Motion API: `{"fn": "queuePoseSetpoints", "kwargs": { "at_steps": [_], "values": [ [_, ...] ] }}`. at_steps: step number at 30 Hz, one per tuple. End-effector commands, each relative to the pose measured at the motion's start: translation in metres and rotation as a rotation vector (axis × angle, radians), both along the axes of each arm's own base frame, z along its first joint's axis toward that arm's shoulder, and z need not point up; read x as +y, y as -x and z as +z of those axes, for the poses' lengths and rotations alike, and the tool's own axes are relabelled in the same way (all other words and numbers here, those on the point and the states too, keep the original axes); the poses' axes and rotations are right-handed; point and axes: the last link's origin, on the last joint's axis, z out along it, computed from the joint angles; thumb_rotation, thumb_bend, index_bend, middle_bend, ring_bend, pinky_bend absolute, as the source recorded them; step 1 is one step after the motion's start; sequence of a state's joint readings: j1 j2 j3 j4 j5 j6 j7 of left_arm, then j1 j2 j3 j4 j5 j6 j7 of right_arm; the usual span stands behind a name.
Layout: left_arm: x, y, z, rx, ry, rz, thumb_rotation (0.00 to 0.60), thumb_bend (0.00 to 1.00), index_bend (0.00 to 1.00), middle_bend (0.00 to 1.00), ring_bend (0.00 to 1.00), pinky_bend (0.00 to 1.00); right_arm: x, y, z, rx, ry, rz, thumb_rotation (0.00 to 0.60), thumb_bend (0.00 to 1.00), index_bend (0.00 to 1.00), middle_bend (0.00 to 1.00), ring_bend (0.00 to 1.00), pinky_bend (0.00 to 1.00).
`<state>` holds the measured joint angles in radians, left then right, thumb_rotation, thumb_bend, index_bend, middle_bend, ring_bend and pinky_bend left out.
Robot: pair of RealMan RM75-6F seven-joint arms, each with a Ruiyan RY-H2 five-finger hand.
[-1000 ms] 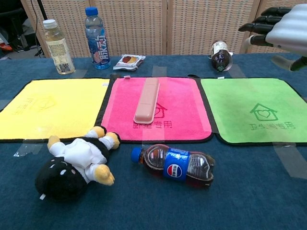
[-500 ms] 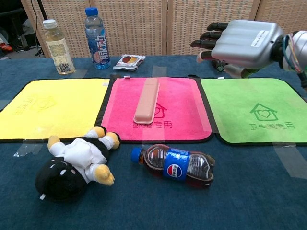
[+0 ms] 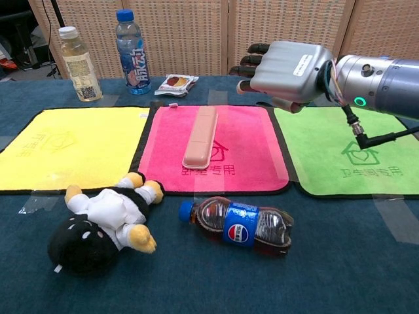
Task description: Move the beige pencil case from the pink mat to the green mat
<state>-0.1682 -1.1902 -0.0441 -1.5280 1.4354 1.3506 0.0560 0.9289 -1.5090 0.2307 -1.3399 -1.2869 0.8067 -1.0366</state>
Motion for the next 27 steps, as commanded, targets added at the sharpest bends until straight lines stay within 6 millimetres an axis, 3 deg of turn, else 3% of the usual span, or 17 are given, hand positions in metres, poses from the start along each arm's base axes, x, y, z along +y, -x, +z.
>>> {"fn": "queuePoseSetpoints", "kwargs": {
  "at_steps": [1,14,27],
  "values": [
    [0.000,0.000,-0.001,0.000,0.004,0.000,0.600,0.16,0.00,0.00,0.00,0.00,-0.002,-0.003,-0.005,0.001,-0.001,0.002,0.600,0.62,0.16,0.00,0.00,0.00],
    [0.002,0.001,-0.004,-0.011,0.022,0.007,0.600,0.16,0.00,0.00,0.00,0.00,0.006,-0.017,-0.032,-0.021,-0.054,0.029,0.600,0.62,0.16,0.00,0.00,0.00],
    [-0.001,-0.003,-0.009,-0.026,0.055,-0.012,0.600,0.16,0.00,0.00,0.00,0.00,0.000,-0.038,-0.068,-0.021,-0.098,0.011,0.600,0.62,0.16,0.00,0.00,0.00]
  ]
}}
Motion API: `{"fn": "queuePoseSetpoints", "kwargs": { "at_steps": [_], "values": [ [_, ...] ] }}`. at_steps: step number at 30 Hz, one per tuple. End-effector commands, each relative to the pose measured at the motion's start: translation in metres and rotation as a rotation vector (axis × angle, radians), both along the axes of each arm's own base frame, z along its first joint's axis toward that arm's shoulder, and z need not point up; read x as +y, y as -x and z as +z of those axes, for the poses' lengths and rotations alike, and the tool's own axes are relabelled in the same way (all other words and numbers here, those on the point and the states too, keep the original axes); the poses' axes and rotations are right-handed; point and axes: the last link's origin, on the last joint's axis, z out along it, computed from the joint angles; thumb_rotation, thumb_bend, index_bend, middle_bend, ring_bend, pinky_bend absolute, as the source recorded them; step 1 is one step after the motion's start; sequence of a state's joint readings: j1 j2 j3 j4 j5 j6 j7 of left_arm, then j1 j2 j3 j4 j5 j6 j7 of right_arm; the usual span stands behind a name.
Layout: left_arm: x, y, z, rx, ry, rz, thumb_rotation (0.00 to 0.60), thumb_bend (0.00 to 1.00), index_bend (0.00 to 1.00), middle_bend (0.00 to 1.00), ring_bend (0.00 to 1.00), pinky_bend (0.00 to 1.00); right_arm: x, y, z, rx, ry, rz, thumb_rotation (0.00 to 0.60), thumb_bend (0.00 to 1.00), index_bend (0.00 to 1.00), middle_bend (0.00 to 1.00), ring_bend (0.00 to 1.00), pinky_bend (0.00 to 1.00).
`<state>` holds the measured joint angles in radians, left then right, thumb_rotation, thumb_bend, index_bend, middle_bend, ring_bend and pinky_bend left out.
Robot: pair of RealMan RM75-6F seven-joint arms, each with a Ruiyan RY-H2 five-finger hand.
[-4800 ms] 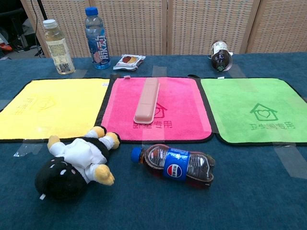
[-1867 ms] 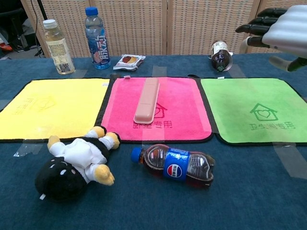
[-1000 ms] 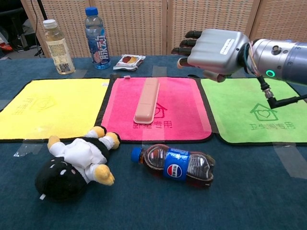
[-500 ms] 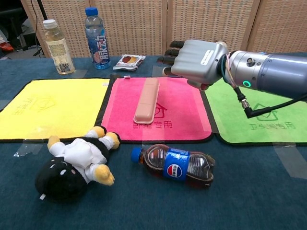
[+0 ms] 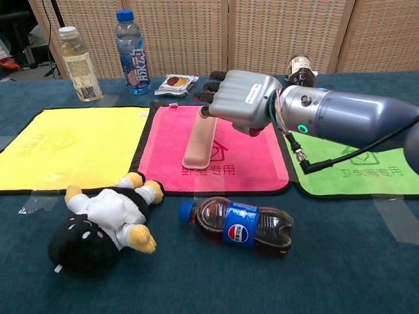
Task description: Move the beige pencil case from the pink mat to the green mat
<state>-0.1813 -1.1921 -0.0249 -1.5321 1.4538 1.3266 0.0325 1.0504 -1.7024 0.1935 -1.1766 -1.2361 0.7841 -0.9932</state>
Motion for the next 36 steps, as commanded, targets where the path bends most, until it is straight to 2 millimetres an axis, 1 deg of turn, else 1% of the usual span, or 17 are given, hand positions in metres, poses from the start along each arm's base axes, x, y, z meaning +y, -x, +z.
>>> {"fn": "queuePoseSetpoints", "kwargs": {
  "at_steps": [1,10,16,19,31,36],
  "values": [
    [0.000,-0.001,-0.002,-0.005,0.012,-0.003,0.600,0.16,0.00,0.00,0.00,0.00,-0.002,-0.004,-0.009,0.009,-0.014,-0.005,0.600,0.62,0.16,0.00,0.00,0.00],
    [0.000,-0.002,-0.009,-0.016,0.056,-0.012,0.600,0.16,0.00,0.00,0.00,0.00,-0.014,-0.009,-0.026,0.033,-0.026,-0.023,0.600,0.62,0.16,0.00,0.00,0.00],
    [0.002,0.000,-0.011,-0.018,0.069,-0.003,0.600,0.16,0.00,0.00,0.00,0.00,-0.017,-0.013,-0.033,0.043,-0.029,-0.017,0.600,0.62,0.16,0.00,0.00,0.00],
    [0.003,0.001,-0.011,-0.023,0.066,0.000,0.600,0.16,0.00,0.00,0.00,0.00,-0.019,-0.018,-0.036,0.042,-0.029,-0.011,0.600,0.62,0.16,0.00,0.00,0.00],
    [0.003,0.001,-0.012,-0.030,0.072,-0.004,0.600,0.16,0.00,0.00,0.00,0.00,-0.017,-0.036,-0.048,0.034,-0.041,0.012,0.600,0.62,0.16,0.00,0.00,0.00],
    [0.003,0.001,-0.013,-0.033,0.077,-0.002,0.600,0.16,0.00,0.00,0.00,0.00,-0.017,-0.037,-0.051,0.035,-0.048,0.003,0.600,0.62,0.16,0.00,0.00,0.00]
  ]
}}
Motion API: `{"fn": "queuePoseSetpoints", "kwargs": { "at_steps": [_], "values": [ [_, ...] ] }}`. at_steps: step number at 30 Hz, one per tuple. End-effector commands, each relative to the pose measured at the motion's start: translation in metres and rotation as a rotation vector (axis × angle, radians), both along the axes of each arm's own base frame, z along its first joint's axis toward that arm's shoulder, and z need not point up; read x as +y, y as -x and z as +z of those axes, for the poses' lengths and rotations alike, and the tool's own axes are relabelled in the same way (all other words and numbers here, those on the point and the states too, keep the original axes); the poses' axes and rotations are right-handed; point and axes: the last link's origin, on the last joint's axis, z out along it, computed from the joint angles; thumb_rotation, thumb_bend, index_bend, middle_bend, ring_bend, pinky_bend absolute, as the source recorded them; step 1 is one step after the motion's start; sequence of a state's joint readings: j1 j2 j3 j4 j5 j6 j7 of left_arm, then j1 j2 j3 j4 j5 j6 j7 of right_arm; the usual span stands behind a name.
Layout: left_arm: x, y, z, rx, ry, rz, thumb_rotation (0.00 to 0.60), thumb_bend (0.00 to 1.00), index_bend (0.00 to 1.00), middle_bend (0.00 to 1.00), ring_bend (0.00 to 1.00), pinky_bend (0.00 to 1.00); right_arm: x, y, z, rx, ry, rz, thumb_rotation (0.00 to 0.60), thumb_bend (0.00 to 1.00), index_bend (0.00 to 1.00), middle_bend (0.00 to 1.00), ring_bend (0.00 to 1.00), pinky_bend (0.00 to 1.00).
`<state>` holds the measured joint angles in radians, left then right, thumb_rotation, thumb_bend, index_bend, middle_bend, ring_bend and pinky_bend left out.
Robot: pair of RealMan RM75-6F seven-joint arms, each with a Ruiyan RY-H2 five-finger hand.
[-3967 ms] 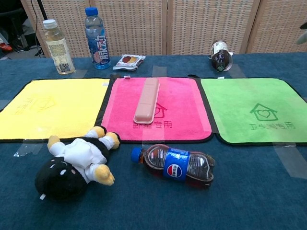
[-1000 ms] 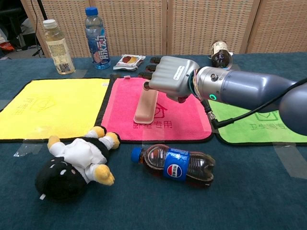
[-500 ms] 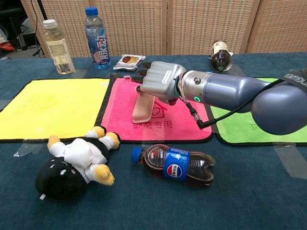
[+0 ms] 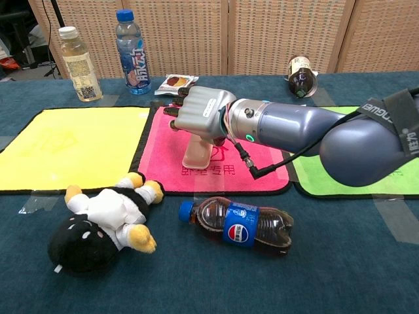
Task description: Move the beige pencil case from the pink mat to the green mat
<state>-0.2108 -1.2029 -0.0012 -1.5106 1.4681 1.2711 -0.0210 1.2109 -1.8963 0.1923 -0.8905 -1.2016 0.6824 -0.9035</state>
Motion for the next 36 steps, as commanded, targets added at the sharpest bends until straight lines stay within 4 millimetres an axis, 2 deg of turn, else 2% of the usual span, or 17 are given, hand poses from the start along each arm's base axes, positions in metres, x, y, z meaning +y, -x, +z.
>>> {"fn": "queuePoseSetpoints", "kwargs": {
  "at_steps": [1,15,36],
  "values": [
    [0.000,0.000,0.000,0.000,0.003,-0.002,0.600,0.16,0.00,0.00,0.00,0.00,-0.001,0.002,-0.002,0.005,-0.002,-0.007,0.600,0.62,0.16,0.00,0.00,0.00],
    [-0.001,-0.002,-0.004,-0.004,0.022,-0.008,0.600,0.16,0.00,0.00,0.00,0.00,-0.017,0.025,0.003,0.038,0.039,-0.072,0.600,0.62,0.16,0.00,0.00,0.00],
    [-0.004,-0.005,-0.008,-0.008,0.040,-0.024,0.600,0.16,0.00,0.00,0.00,0.00,-0.024,0.053,0.023,0.062,0.120,-0.155,0.600,0.61,0.16,0.00,0.00,0.00]
  ]
}}
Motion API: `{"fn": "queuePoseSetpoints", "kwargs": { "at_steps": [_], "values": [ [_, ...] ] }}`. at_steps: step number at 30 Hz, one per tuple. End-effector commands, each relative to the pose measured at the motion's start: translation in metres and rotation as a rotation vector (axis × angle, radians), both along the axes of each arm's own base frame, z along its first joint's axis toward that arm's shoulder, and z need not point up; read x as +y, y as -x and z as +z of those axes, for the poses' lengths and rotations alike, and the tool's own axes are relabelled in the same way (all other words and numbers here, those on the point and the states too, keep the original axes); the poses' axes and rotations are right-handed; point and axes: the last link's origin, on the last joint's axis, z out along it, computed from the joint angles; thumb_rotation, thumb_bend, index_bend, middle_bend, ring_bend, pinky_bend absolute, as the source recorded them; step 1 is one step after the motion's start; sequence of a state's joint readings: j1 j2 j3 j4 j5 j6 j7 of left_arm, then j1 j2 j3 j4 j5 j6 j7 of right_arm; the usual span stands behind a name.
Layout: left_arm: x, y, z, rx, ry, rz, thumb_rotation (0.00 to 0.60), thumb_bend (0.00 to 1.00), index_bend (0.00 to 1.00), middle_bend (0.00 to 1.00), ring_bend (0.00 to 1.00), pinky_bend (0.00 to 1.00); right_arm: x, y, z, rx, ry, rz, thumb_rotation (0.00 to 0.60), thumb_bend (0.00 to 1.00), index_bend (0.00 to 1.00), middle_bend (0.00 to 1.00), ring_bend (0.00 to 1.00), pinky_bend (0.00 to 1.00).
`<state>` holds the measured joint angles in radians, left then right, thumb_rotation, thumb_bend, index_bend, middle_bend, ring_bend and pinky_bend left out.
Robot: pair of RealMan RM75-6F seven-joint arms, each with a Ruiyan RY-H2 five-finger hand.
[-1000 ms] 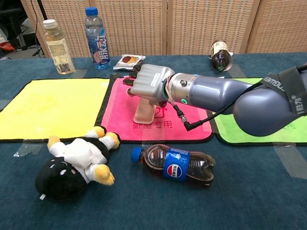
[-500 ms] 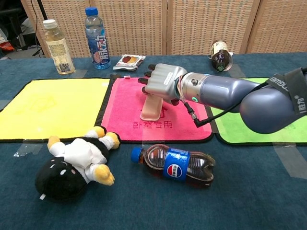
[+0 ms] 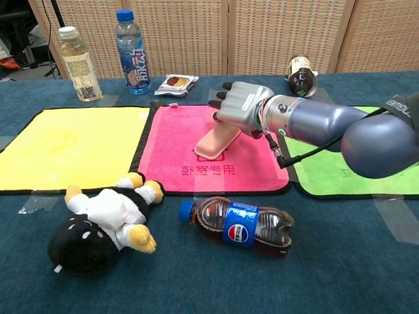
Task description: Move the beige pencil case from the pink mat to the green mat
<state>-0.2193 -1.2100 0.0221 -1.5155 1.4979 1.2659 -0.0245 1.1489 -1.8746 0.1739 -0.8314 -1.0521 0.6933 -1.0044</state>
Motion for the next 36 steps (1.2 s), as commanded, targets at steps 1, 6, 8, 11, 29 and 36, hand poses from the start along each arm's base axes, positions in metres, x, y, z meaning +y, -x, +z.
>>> {"fn": "queuePoseSetpoints", "kwargs": {
  "at_steps": [1,6,8,11,29,36],
  "values": [
    [0.000,0.000,0.000,-0.001,0.000,0.001,0.600,0.16,0.00,0.00,0.00,0.00,0.000,0.003,0.003,0.002,0.006,-0.008,0.600,0.61,0.16,0.00,0.00,0.00],
    [0.002,0.001,0.002,-0.003,-0.008,0.006,0.600,0.16,0.00,0.00,0.00,0.00,0.002,0.010,0.008,0.004,0.014,-0.021,0.600,0.61,0.16,0.00,0.00,0.00],
    [0.002,0.001,0.002,-0.004,-0.010,0.008,0.600,0.16,0.00,0.00,0.00,0.00,0.004,0.012,0.010,0.003,0.017,-0.024,0.600,0.61,0.16,0.00,0.00,0.00],
    [0.003,0.001,0.002,-0.004,-0.010,0.009,0.600,0.16,0.00,0.00,0.00,0.00,0.007,0.016,0.013,0.001,0.018,-0.031,0.600,0.60,0.16,0.00,0.00,0.00],
    [-0.003,-0.007,-0.002,-0.006,0.003,-0.029,0.600,0.16,0.00,0.00,0.00,0.00,0.042,0.045,0.023,-0.021,-0.008,-0.088,0.600,0.60,0.16,0.00,0.00,0.00],
    [-0.004,-0.009,-0.002,-0.008,0.001,-0.039,0.600,0.16,0.00,0.00,0.00,0.00,0.046,0.051,0.030,-0.021,0.005,-0.096,0.600,0.60,0.16,0.00,0.00,0.00]
  ]
}}
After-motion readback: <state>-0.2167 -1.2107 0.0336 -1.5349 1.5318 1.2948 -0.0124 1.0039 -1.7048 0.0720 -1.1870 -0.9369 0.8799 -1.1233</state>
